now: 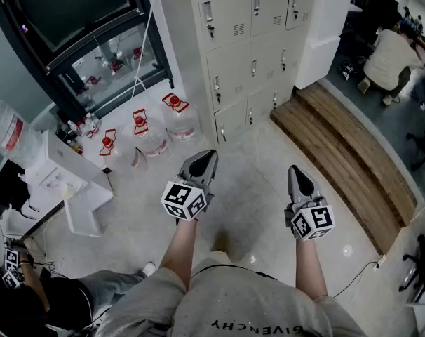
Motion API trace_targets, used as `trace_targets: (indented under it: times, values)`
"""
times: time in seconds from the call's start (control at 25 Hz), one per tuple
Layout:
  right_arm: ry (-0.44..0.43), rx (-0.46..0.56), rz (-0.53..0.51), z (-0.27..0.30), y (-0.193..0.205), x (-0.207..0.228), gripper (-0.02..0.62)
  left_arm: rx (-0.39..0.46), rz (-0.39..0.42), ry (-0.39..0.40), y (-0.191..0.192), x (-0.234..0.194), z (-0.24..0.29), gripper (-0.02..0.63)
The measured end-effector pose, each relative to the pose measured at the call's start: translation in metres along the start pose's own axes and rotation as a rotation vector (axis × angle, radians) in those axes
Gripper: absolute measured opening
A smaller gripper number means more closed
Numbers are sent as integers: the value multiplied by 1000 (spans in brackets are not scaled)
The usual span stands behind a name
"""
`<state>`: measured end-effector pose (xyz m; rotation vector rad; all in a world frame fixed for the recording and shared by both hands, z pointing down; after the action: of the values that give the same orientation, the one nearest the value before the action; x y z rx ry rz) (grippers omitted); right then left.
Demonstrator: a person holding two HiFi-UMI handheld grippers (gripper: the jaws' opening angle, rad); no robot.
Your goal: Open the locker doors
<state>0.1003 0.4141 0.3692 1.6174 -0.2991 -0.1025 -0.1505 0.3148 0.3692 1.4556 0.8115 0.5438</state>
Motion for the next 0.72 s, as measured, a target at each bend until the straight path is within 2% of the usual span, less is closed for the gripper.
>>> trace_targets:
  times: [0.36, 0.72]
  values:
    - [8, -29, -3, 122, 26, -5, -5, -19, 9, 14, -4, -112, 56, -2]
    - [13, -58, -2, 190, 50, -12, -5, -33, -12, 28, 4, -176, 83, -2]
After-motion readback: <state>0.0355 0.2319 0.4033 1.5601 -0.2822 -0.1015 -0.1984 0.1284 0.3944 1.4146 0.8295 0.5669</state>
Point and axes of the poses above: the fingertips, and each gripper's own axes: z forward along the fingers, x to its right, y out of its underside, the point moved 5 cm from there along -z, backward along the fingers, and after that the axes turned 1 degree about y, right-handed, at the moved point
